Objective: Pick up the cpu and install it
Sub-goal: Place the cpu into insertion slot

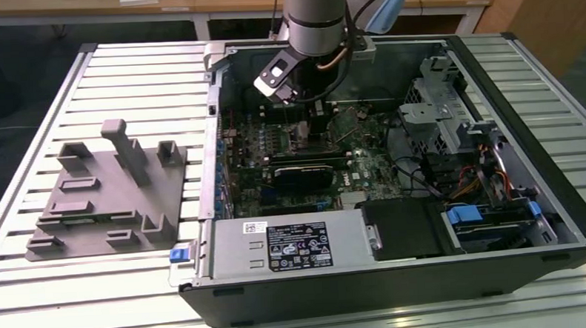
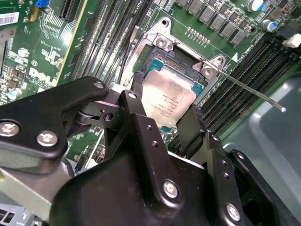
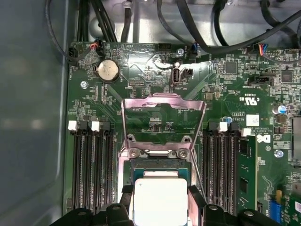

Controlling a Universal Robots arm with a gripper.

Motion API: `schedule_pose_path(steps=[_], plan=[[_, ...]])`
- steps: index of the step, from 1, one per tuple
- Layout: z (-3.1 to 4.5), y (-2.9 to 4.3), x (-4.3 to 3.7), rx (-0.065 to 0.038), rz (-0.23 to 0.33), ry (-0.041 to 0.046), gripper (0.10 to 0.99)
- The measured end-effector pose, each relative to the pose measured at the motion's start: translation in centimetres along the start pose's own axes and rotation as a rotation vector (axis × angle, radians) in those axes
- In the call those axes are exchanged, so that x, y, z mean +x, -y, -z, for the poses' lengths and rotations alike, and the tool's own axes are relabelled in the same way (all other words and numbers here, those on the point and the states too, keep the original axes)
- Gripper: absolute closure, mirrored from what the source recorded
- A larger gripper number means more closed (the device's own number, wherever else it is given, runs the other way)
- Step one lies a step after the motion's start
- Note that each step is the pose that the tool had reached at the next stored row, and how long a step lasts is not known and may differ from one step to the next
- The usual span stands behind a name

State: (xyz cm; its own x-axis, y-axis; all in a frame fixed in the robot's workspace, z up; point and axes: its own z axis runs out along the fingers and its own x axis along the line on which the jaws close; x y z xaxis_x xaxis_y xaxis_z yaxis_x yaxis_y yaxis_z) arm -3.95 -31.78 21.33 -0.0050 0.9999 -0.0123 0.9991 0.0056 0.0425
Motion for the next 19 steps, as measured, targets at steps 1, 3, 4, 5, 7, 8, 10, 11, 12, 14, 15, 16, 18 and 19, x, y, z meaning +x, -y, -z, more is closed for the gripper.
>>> schedule_pose_path(steps=[1,3,4,5,7,8,10,11,12,14,15,16,18,19], plan=[[-0.14,0.01,0.0,0.0,0.0,0.0001,0.545],[-0.44,0.02,0.01,0.0,0.0,0.0,0.545],[-0.56,0.02,0.0,0.0,0.0,0.0001,0.545],[-0.68,0.03,0.01,0.0,0.0,0.0,0.545],[-0.88,0.04,0.01,0.0,-0.001,0.0,0.545],[-0.96,0.04,0.01,0.0,-0.002,0.0,0.545],[-1.09,0.05,0.01,0.0,-0.002,0.0001,0.545],[-1.15,0.05,0.01,0.0,-0.002,0.0002,0.545],[-1.21,0.05,0.02,0.0,-0.003,0.0002,0.545],[-1.32,0.06,0.02,0.0,-0.003,0.0001,0.545],[-1.38,0.06,0.02,0.0,-0.003,0.0001,0.545],[-1.44,0.06,0.02,0.0,-0.003,0.0002,0.545],[-1.54,0.07,0.02,0.0,-0.004,0.0001,0.545],[-1.59,0.07,0.02,0.0,-0.004,0.0001,0.545]])
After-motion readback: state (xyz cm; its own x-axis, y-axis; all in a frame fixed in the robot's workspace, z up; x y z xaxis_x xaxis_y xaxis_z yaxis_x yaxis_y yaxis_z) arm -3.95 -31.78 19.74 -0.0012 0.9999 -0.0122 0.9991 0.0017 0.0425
